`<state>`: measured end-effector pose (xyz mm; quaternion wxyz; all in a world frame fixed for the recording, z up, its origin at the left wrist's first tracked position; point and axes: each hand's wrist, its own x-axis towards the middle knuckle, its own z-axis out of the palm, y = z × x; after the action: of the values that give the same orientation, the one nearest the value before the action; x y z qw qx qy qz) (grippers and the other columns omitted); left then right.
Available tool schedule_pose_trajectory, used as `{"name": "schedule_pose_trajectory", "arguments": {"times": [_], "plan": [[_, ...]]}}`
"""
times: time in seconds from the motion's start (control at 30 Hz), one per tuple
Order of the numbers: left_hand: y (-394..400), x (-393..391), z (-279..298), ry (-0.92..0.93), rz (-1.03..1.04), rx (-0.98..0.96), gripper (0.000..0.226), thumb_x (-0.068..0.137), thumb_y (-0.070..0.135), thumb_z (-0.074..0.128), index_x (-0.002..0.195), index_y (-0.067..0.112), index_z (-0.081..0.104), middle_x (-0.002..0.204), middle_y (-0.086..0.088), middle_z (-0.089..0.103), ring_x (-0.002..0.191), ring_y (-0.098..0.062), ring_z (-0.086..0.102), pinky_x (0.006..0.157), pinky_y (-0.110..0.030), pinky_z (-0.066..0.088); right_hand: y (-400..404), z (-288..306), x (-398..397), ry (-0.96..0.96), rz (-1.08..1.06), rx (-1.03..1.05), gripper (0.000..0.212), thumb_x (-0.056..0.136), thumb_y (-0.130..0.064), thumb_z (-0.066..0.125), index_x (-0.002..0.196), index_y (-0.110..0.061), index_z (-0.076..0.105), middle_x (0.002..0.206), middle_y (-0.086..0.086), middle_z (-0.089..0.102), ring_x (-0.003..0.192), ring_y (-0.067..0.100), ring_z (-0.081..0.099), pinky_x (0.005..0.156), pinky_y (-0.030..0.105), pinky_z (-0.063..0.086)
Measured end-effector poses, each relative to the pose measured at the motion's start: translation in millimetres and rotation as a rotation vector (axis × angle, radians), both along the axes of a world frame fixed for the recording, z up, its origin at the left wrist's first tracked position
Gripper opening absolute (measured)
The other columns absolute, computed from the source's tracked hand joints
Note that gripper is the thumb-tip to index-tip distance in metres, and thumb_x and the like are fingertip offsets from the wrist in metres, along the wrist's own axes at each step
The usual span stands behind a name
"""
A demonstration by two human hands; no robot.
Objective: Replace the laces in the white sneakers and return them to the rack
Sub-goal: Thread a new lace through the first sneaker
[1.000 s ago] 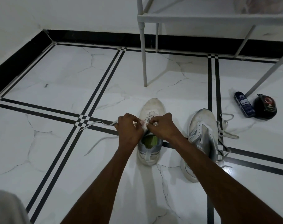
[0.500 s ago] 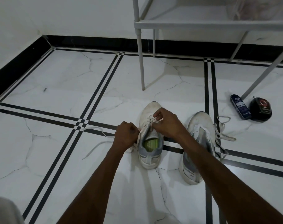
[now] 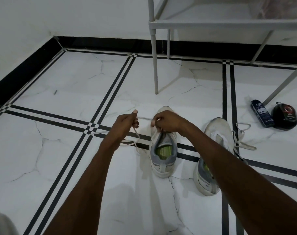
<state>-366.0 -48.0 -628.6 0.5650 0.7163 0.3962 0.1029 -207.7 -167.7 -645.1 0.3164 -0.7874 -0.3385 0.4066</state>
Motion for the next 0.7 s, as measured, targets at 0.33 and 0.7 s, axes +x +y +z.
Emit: {"name": "schedule_pose_trajectory", "arguments": {"times": [0.33,0.7], "plan": [[-9.0,9.8,-2.0,0.064,-0.179,0.253,0.045,0.105,0.044,0.045,0.074,0.016,0.061,0.058,0.011,0.059,0.054,0.000,0.051,0.056,-0.015,0.038,4.4,7.6,-12.8,0.006,0.118,0.138,0.012,0.096,-0.015,0.061,0.103,-0.018,0.070,0.074,0.002,0.073,0.053,0.001,0.056,0.059,0.017,0.045],[-5.3,6.1,-1.3,0.083,-0.180,0.273,0.044,0.104,0.047,0.047,0.076,0.018,0.064,0.065,0.000,0.060,0.063,-0.013,0.054,0.061,-0.027,0.040,3.6,15.7,-9.6,-0.050,0.171,0.117,0.018,0.098,-0.021,0.059,0.113,-0.019,0.069,0.078,0.002,0.076,0.055,0.000,0.058,0.058,0.016,0.048]]}}
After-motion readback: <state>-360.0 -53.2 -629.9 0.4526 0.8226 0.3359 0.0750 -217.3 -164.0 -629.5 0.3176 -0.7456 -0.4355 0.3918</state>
